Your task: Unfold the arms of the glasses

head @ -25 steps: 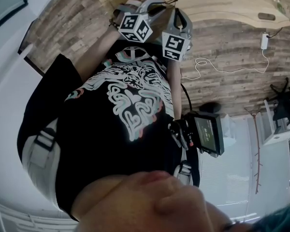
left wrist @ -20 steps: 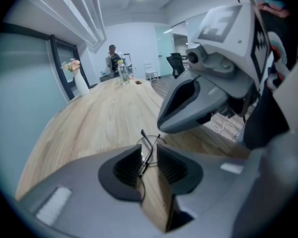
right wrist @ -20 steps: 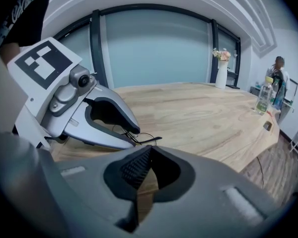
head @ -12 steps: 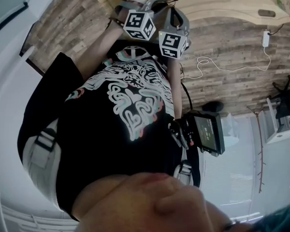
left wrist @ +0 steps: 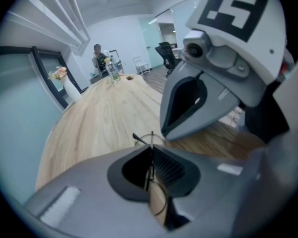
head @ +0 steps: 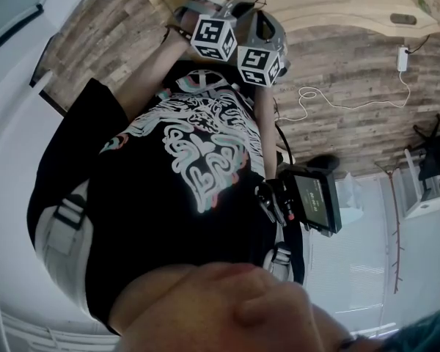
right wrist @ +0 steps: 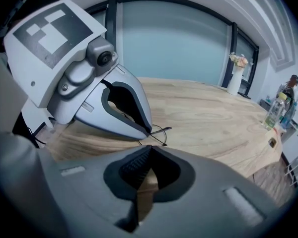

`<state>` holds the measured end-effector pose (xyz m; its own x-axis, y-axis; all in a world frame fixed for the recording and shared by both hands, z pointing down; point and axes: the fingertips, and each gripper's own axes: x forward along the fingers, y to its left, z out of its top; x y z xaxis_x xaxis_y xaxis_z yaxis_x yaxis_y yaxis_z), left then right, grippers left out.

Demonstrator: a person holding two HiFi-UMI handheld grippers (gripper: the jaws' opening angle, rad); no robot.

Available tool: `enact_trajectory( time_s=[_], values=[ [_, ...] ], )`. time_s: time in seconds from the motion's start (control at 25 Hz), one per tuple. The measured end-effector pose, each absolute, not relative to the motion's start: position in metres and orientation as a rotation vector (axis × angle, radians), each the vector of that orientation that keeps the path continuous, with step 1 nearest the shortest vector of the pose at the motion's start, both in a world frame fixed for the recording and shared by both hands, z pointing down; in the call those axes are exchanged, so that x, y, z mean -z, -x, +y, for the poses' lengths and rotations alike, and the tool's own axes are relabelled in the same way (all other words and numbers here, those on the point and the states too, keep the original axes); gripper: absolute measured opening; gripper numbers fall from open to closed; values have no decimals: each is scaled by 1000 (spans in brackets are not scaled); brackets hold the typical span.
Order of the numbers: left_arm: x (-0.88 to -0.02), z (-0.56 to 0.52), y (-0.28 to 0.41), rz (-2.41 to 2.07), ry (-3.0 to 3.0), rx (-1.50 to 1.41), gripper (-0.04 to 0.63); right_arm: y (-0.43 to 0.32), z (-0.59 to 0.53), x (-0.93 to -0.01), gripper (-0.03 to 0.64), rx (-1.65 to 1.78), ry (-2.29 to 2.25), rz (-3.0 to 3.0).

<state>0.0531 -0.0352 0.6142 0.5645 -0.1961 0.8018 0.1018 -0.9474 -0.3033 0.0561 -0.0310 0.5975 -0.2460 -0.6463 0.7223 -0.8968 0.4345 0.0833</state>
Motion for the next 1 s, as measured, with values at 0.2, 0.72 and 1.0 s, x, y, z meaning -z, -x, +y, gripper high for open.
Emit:
enact_trajectory(
  time_s=[0.2,0.72,1.0],
  values=[
    [-613,-36,-54,67,2493,1310,6,-53,-34,-596,0,-424,-1290,-2003],
    [-611,-27,-57,-47,2518,1237,6,-56,-34,-590,0,-417,-1313,-2009],
    [-613,-19,-56,-78,2520,1234,6,-56,-35,-602,0,-413,-1265,-1988]
  ],
)
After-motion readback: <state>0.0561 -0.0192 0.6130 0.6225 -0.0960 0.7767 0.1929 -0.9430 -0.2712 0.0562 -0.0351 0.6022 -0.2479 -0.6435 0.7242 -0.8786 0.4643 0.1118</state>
